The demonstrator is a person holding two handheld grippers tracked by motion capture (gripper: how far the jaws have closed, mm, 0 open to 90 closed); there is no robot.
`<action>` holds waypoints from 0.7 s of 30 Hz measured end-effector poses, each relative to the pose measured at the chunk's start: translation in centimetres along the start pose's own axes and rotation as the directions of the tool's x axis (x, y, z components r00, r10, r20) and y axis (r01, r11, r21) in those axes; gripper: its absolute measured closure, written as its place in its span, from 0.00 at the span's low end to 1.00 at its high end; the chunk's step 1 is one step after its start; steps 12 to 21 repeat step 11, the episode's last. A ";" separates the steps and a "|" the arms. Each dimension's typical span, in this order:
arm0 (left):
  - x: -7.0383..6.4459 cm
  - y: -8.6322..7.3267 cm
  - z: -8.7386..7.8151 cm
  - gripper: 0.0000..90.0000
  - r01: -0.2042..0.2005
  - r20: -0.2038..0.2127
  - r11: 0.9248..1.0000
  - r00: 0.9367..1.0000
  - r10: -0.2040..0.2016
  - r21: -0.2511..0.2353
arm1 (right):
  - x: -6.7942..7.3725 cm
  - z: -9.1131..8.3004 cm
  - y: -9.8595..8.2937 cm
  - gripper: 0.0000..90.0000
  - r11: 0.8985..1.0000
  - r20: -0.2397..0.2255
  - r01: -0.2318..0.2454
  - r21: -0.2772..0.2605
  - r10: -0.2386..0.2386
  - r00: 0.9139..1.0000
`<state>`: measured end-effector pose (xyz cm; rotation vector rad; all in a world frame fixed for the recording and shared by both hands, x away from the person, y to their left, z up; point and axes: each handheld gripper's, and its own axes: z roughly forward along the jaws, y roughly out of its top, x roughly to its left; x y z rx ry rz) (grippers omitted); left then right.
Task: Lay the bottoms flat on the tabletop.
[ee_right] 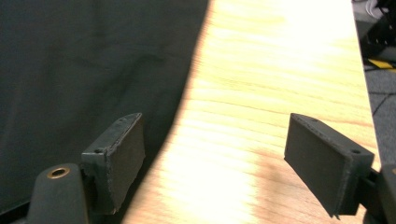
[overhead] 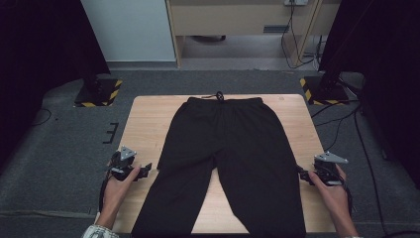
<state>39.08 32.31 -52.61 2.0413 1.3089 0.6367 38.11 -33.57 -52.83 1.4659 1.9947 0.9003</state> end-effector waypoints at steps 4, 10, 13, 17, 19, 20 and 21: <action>0.6 -0.9 0.4 0.08 0.038 -0.007 0.999 0.999 -0.038 0.010 | -0.3 0.7 -0.6 0.17 0.999 -0.001 -0.030 0.039 0.030 1.000; 0.9 -1.1 0.3 0.05 0.075 0.006 0.997 0.997 -0.075 0.024 | -0.3 0.7 -0.6 0.16 0.999 0.007 -0.032 0.043 0.032 0.999; 1.0 -1.1 0.3 0.05 0.074 0.007 0.997 0.997 -0.074 0.025 | -0.3 0.7 -0.6 0.16 0.999 0.008 -0.032 0.043 0.032 0.999; 1.0 -1.1 0.3 0.05 0.074 0.007 0.997 0.997 -0.074 0.025 | -0.3 0.7 -0.6 0.16 0.999 0.008 -0.032 0.043 0.032 0.999; 1.0 -1.1 0.3 0.05 0.074 0.007 0.997 0.997 -0.074 0.025 | -0.3 0.7 -0.6 0.16 0.999 0.008 -0.032 0.043 0.032 0.999; 1.0 -1.1 0.3 0.05 0.074 0.007 0.997 0.997 -0.074 0.025 | -0.3 0.7 -0.6 0.16 0.999 0.008 -0.032 0.043 0.032 0.999; 1.0 -1.1 0.3 0.05 0.074 0.007 0.997 0.997 -0.074 0.025 | -0.3 0.7 -0.6 0.16 0.999 0.008 -0.032 0.043 0.032 0.999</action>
